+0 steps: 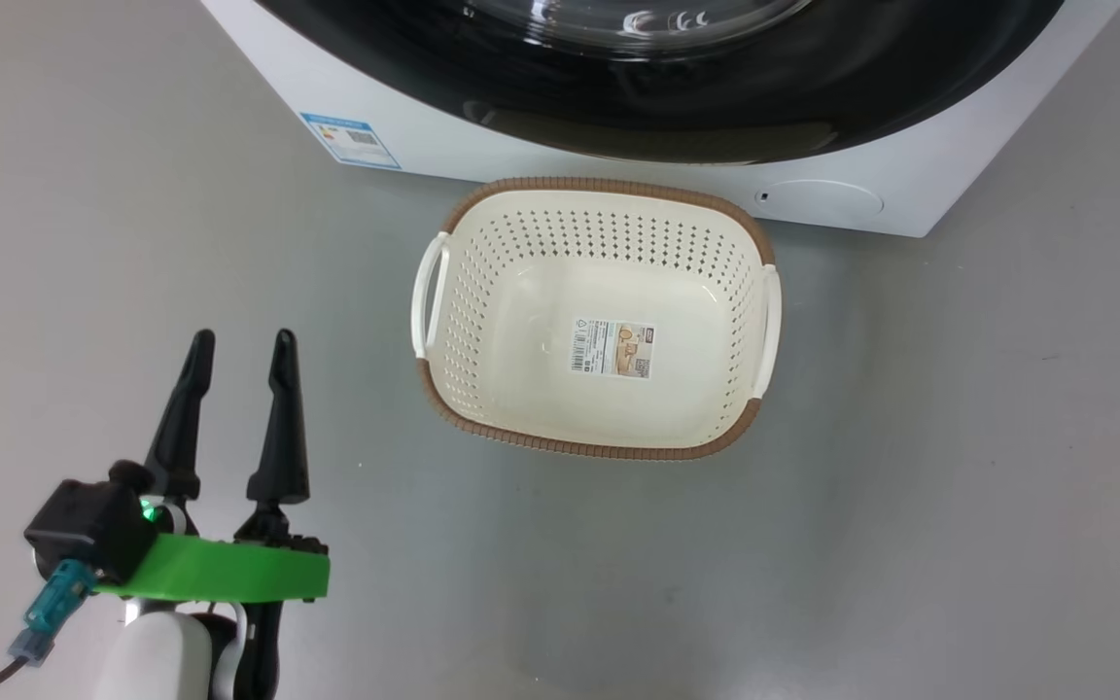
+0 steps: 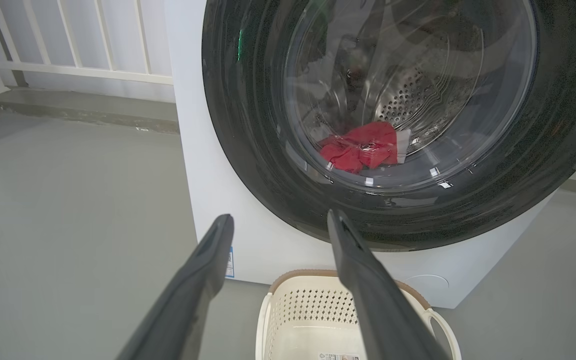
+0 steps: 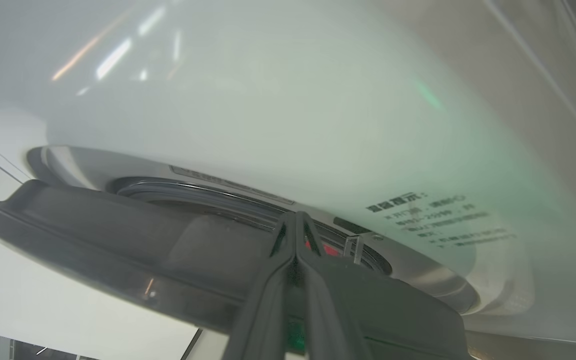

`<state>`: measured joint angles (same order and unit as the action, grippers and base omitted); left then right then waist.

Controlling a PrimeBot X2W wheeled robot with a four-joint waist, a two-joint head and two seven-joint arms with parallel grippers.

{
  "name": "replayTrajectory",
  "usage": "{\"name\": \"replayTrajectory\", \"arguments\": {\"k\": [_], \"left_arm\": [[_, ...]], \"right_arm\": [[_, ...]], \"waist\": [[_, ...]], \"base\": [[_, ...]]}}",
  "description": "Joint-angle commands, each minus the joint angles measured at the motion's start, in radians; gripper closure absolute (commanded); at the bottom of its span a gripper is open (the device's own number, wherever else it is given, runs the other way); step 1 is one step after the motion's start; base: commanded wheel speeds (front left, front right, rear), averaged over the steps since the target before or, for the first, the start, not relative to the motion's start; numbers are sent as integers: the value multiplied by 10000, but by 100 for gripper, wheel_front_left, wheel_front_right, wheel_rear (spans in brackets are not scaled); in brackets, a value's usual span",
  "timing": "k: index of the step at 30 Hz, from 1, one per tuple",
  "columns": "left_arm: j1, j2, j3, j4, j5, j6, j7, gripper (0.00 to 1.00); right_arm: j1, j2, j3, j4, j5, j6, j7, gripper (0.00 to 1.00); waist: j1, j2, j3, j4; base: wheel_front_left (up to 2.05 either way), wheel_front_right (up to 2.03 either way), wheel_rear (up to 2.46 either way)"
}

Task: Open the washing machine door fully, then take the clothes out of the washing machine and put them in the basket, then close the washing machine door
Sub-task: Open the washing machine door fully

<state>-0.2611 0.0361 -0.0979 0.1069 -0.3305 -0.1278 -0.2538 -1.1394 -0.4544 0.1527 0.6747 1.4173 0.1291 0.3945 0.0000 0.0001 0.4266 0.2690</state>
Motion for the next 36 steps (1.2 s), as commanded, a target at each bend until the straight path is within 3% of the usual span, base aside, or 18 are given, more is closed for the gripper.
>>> {"name": "replayTrajectory", "arguments": {"k": [1, 23, 36], "left_arm": [[-240, 206, 321, -162, -75, -29, -80, 0], [-168, 149, 375, 30, -150, -29, -80, 0], [130, 145, 524, 134, -75, -29, -80, 0]], "right_arm": [[-264, -30, 129, -136, 46, 16, 134, 100], [-541, 76, 543, 537, 270, 16, 817, 100], [270, 218, 782, 570, 803, 16, 1818, 100]], "waist": [[0, -1, 34, 50], [0, -1, -197, 116], [0, -1, -728, -76]], "base": [[0, 0, 0], [0, 0, 0], [0, 0, 0]]}}
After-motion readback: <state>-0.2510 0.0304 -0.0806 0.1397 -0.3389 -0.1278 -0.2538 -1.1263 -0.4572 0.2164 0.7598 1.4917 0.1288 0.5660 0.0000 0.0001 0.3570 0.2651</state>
